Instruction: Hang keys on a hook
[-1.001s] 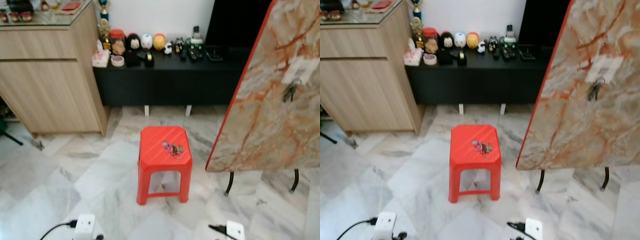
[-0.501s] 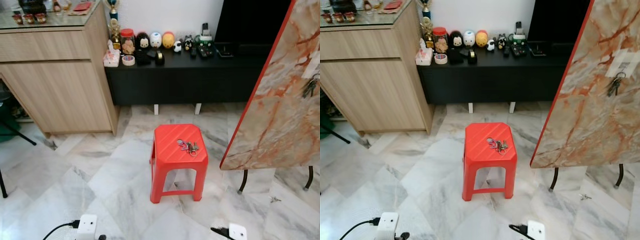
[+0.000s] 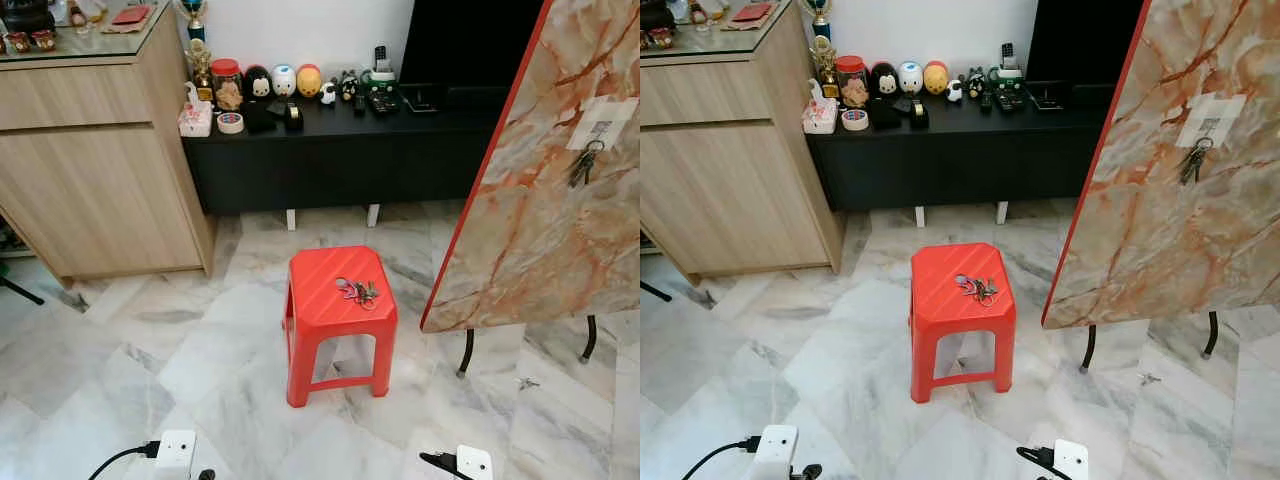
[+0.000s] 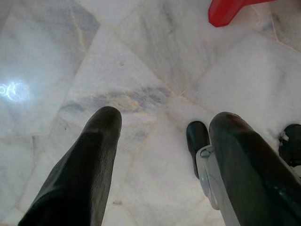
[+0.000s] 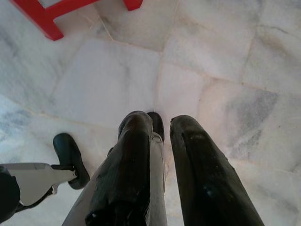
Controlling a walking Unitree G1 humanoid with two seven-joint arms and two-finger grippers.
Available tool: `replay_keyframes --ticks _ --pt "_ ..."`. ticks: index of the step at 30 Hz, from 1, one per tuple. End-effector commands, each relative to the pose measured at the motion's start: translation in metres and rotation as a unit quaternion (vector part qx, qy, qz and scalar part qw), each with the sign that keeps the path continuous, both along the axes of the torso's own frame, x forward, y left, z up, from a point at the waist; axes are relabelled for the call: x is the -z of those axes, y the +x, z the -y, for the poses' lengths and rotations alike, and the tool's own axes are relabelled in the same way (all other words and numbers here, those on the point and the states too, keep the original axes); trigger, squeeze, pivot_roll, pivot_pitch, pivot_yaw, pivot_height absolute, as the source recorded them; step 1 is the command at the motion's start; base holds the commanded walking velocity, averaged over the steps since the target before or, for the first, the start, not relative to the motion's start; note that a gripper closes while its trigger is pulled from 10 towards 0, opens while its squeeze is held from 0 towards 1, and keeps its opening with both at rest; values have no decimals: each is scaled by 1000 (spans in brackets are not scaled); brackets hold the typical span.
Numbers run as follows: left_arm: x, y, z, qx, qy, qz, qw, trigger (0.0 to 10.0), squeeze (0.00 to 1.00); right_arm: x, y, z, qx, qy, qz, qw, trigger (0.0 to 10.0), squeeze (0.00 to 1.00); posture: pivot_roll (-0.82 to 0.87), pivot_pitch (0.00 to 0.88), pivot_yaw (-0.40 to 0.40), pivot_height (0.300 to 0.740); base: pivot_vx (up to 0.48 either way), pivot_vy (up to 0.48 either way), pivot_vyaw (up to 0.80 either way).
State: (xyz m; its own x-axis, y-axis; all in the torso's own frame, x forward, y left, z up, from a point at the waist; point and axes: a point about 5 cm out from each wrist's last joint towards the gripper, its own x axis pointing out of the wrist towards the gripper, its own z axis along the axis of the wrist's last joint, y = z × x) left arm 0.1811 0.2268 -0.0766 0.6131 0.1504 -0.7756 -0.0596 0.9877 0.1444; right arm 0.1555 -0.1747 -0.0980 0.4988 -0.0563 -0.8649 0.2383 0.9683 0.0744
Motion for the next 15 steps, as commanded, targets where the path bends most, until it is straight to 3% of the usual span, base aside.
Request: replay_keyframes --ticks 1,6,11,15 --pt "1 -2 0 -1 -5 -1 1000 10000 0 -2 4 6 19 0 10 1000 10000 0 5 0 -31 740 0 0 0" --pt "-2 6 5 5 -6 7 1000 10000 0 -3 5 6 2 -6 9 1000 10000 0 6 0 -32 740 0 0 0" --pt "1 0 2 11 -2 -12 1000 10000 0 -3 7 0 5 9 17 1000 10000 0 6 0 -29 740 0 0 775" --pt "3 -4 1 17 3 -24 1000 10000 0 -3 7 1 3 7 14 1000 10000 0 9 0 -27 740 0 0 111"
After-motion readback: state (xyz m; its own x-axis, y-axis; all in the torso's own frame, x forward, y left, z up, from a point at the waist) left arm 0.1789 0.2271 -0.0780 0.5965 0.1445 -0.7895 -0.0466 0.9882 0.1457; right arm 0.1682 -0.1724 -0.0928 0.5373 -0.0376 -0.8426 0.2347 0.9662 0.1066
